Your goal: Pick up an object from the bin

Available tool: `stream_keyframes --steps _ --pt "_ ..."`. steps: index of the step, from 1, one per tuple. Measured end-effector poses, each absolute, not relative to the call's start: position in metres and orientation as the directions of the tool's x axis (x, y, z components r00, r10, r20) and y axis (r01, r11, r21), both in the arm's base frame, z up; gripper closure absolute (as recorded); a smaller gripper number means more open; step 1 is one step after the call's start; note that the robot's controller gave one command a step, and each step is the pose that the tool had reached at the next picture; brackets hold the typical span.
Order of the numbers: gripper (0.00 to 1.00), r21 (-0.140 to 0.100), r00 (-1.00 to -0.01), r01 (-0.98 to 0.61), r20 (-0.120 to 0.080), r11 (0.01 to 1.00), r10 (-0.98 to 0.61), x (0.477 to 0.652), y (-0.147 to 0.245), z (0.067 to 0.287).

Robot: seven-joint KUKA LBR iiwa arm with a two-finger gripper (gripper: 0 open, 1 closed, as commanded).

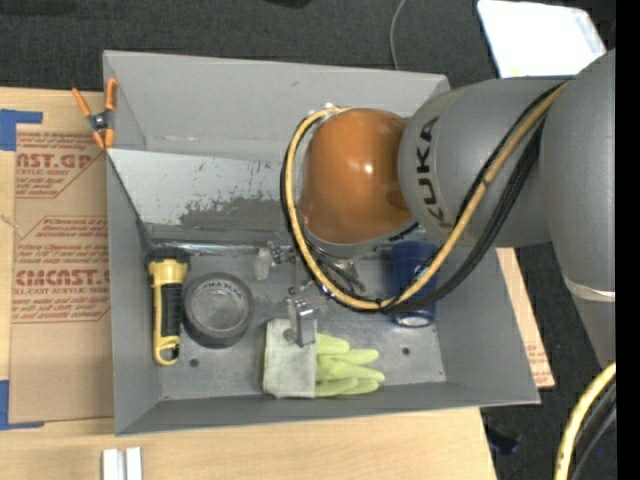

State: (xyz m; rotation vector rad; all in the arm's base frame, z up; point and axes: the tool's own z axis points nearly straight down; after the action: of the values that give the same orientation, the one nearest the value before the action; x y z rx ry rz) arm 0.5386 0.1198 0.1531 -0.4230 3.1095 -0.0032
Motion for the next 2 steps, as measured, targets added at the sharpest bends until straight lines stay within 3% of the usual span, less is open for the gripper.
stream_keyframes --steps 1,2 --pt "0.00 0.001 -0.975 -0.223 -0.008 0.975 -0.223 0.546 0.185 0.117" --pt "1.00 0.001 -1.000 0.024 -0.004 1.000 0.025 0.489 0.140 0.070"
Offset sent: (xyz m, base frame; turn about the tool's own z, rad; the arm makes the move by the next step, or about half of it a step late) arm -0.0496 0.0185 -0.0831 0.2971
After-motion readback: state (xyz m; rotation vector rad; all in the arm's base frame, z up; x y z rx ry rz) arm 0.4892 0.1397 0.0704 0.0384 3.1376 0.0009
